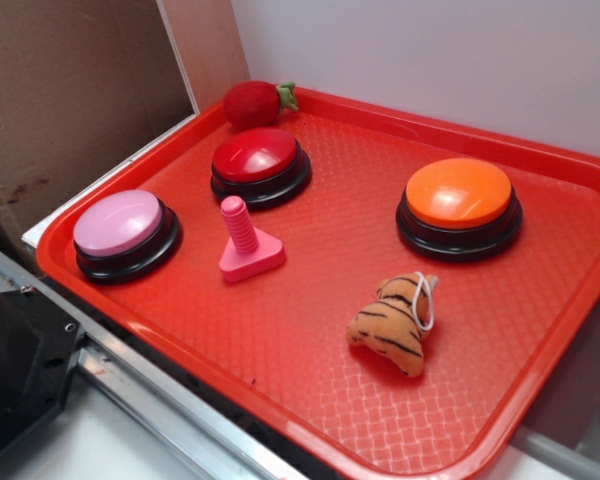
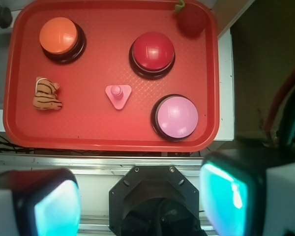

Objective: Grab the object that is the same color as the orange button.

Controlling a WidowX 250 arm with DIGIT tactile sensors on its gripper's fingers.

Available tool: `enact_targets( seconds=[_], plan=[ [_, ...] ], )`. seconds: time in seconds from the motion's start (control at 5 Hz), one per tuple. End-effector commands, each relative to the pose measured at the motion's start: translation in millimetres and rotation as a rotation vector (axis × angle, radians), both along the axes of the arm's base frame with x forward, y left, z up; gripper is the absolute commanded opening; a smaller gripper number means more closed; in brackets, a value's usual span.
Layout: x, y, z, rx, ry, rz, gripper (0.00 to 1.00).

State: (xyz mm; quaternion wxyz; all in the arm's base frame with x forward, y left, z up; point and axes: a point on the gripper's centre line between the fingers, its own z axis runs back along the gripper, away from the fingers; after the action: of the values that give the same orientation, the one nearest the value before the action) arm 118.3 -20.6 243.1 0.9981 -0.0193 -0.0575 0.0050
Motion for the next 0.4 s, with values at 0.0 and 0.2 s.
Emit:
enact_targets(
  seconds=[0.0, 0.2],
  plan=[
    [0.0, 0.0, 0.0, 0.000, 0.000, 0.000, 1.00],
    [20.1, 11.4, 1.8, -0.011, 0.010, -0.002, 1.00]
  ],
)
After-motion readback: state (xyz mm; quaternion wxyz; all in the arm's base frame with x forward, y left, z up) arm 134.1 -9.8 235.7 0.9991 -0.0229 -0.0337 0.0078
